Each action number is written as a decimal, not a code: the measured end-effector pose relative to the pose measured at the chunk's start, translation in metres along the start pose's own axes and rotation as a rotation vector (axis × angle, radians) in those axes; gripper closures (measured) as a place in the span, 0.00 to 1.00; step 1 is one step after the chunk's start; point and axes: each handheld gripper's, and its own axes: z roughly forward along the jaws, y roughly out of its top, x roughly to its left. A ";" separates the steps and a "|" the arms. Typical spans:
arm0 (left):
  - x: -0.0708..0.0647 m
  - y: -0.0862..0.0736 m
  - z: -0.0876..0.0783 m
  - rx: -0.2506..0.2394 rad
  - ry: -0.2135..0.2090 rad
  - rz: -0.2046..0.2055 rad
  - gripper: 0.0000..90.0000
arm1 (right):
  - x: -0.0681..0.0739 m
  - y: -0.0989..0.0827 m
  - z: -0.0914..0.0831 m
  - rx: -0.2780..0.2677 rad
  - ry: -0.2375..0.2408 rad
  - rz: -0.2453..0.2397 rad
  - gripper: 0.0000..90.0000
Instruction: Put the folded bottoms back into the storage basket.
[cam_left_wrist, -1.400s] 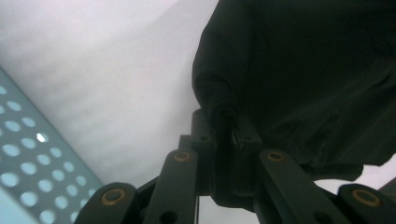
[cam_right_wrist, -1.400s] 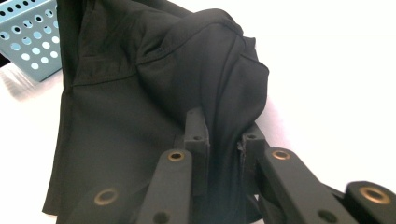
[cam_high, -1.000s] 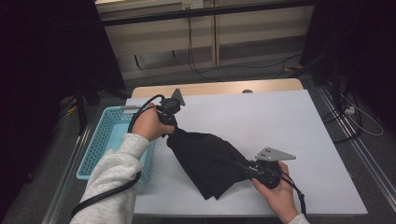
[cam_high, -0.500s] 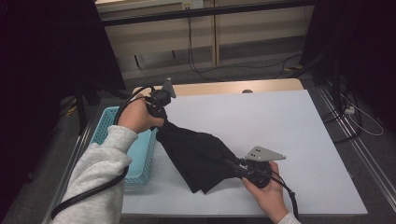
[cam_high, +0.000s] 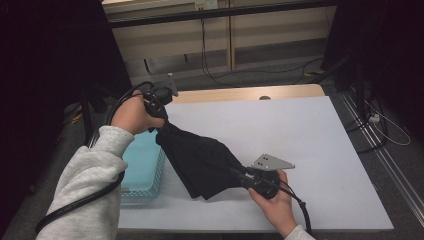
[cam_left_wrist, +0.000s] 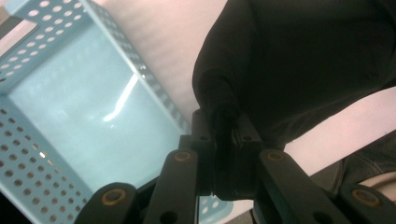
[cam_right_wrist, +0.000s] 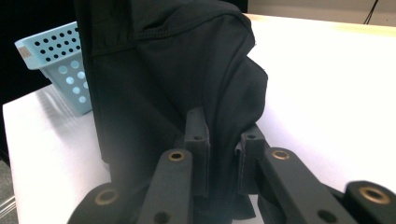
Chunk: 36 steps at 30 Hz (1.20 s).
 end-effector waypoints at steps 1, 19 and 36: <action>0.001 0.000 -0.002 -0.001 0.007 -0.002 0.92 | 0.001 0.001 0.001 -0.002 0.004 0.000 0.88; 0.015 -0.009 -0.037 -0.012 0.046 -0.020 0.92 | 0.016 0.016 0.020 -0.056 0.039 0.001 0.89; 0.029 -0.026 -0.068 -0.028 0.081 -0.052 0.92 | 0.034 0.032 0.034 -0.090 0.109 -0.001 0.89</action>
